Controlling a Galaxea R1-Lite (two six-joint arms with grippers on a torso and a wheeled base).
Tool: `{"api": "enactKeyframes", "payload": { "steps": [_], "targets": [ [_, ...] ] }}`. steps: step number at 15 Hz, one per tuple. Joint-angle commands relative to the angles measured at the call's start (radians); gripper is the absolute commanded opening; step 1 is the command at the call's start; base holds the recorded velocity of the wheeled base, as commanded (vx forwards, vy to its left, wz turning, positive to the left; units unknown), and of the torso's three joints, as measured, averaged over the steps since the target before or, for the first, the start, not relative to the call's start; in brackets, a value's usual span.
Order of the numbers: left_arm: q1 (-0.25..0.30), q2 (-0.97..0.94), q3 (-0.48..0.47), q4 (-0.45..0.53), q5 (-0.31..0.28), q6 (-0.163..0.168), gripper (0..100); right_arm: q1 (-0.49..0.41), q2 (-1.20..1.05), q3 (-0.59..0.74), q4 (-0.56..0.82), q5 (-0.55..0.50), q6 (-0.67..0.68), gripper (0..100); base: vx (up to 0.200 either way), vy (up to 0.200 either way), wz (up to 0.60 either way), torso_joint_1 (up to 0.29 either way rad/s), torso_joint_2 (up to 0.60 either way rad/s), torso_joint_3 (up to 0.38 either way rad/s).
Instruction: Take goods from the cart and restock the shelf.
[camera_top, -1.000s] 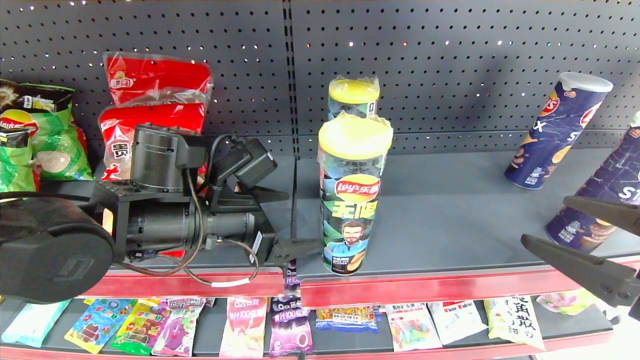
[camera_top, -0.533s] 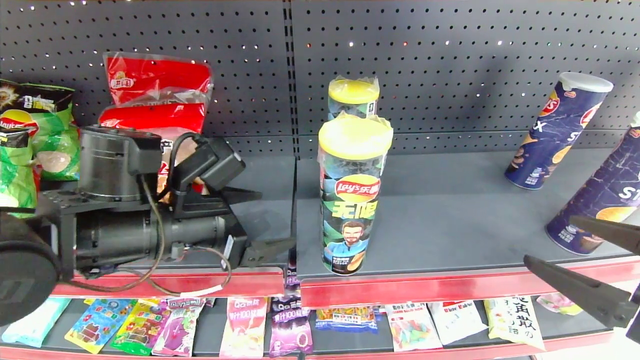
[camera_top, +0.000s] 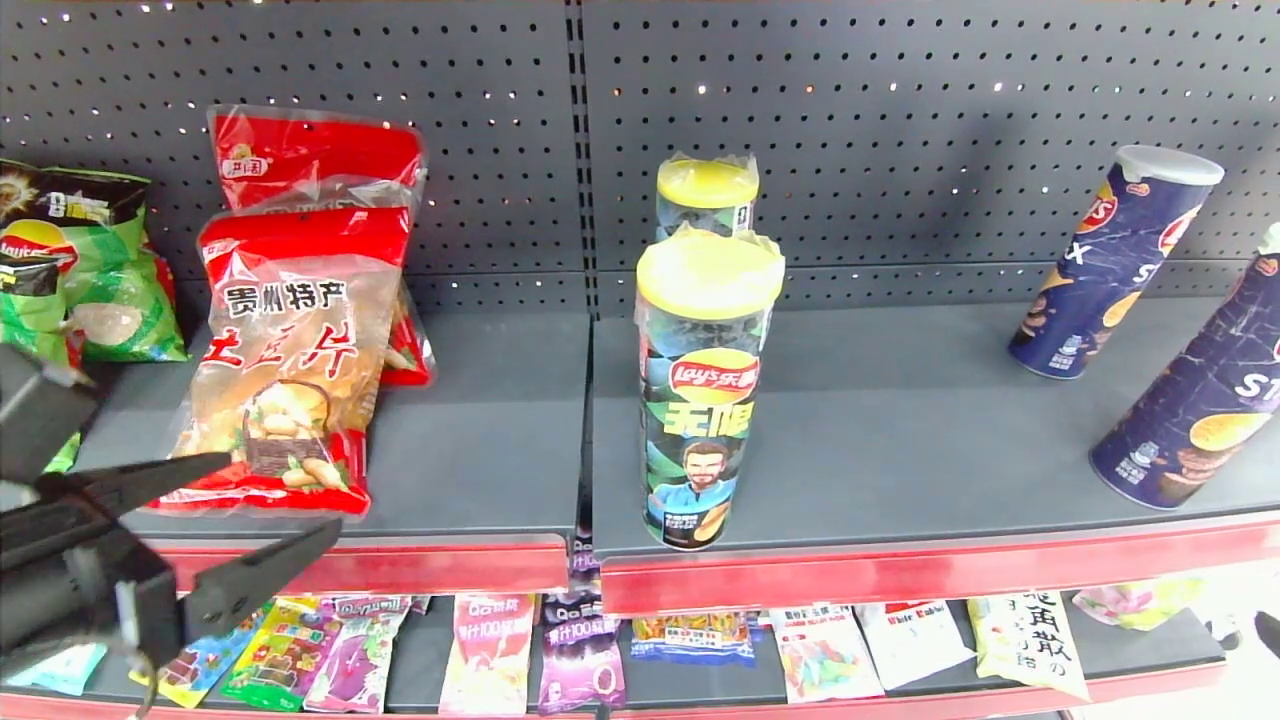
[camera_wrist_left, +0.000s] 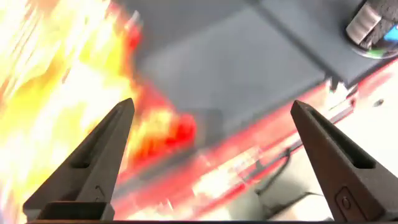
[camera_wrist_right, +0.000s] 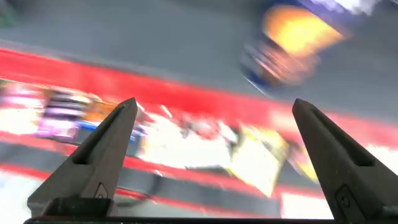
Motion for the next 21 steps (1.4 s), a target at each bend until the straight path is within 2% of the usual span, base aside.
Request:
{"api": "enactKeyframes", "payload": {
  "steps": [1, 2, 3, 5, 6, 8, 10, 11, 12, 14, 15, 16, 17, 18, 19, 20, 21],
  "targets": [
    [0.095, -0.382, 0.112, 0.247, 0.065, -0.075, 100, -0.195, -0.193, -0.048, 0.154, -0.006, 0.003, 100, 0.000, 0.000, 0.00, 0.000, 0.00, 0.000],
    [0.098, -0.502, 0.137, 0.384, 0.119, -0.080, 100, -0.307, -0.245, -0.039, 0.205, -0.006, 0.003, 100, 0.000, 0.000, 0.00, 0.000, 0.00, 0.000],
    [0.101, -0.575, 0.160, 0.457, 0.166, -0.103, 100, -0.402, -0.282, -0.023, 0.246, -0.005, 0.002, 100, 0.000, 0.000, 0.00, 0.000, 0.00, 0.000],
    [0.118, -0.660, 0.197, 0.520, 0.251, -0.175, 100, -0.534, -0.330, 0.020, 0.297, -0.003, 0.002, 100, 0.000, 0.000, 0.00, 0.000, 0.00, 0.000],
    [0.134, -0.709, 0.230, 0.522, 0.275, -0.193, 100, -0.565, -0.370, 0.057, 0.298, 0.006, -0.003, 100, 0.000, 0.000, 0.00, 0.000, 0.00, 0.000],
    [0.134, -0.821, 0.289, 0.517, 0.267, -0.192, 100, -0.559, -0.433, 0.149, 0.269, 0.115, -0.017, 100, 0.000, 0.000, 0.00, 0.000, 0.00, 0.000],
    [0.117, -0.879, 0.290, 0.514, 0.254, -0.192, 100, -0.559, -0.431, 0.213, 0.129, 0.225, -0.017, 100, 0.000, 0.000, 0.00, 0.000, 0.00, 0.000],
    [0.112, -0.898, 0.301, 0.496, 0.228, -0.195, 100, -0.559, -0.431, 0.305, 0.001, 0.304, -0.029, 100, 0.000, 0.000, 0.00, 0.000, 0.00, 0.000],
    [0.112, -0.896, 0.358, 0.364, 0.228, -0.196, 100, -0.559, -0.429, 0.405, -0.176, 0.293, -0.035, 100, 0.000, 0.000, 0.00, 0.000, 0.00, 0.000],
    [0.112, -0.894, 0.499, 0.052, 0.223, -0.172, 100, -0.559, -0.431, 0.411, -0.179, 0.288, -0.011, 100, 0.000, 0.000, 0.00, 0.000, 0.00, 0.000],
    [0.112, -0.894, 0.493, 0.097, 0.220, -0.179, 100, -0.559, -0.431, 0.409, -0.179, 0.325, -0.009, 100, 0.000, 0.000, 0.00, 0.000, 0.00, 0.000],
    [0.112, -0.894, 0.493, 0.101, 0.220, -0.185, 100, -0.559, -0.431, 0.409, -0.179, 0.373, -0.003, 100, 0.000, 0.000, 0.00, 0.000, 0.00, 0.000],
    [0.112, -0.894, 0.496, 0.092, 0.208, -0.211, 100, -0.546, -0.428, 0.409, -0.168, 0.485, 0.031, 100, 0.000, 0.000, 0.00, 0.000, 0.00, 0.000],
    [0.112, -0.896, 0.496, 0.087, 0.200, -0.222, 100, -0.525, -0.419, 0.408, -0.164, 0.532, 0.051, 100, 0.000, 0.000, 0.00, 0.000, 0.00, 0.000],
    [0.114, -0.893, 0.491, 0.095, 0.251, -0.221, 100, -0.474, -0.416, 0.405, -0.151, 0.541, 0.052, 100, 0.000, 0.000, 0.00, 0.000, 0.00, 0.000],
    [0.124, -0.870, 0.491, 0.104, 0.338, -0.222, 100, -0.477, -0.426, 0.405, -0.153, 0.537, 0.054, 100, 0.000, 0.000, 0.00, 0.000, 0.00, 0.000],
    [0.160, -0.864, 0.491, 0.104, 0.356, -0.225, 100, -0.477, -0.426, 0.406, -0.159, 0.505, 0.054, 100, 0.000, 0.000, 0.00, 0.000, 0.00, 0.000]
  ]
}}
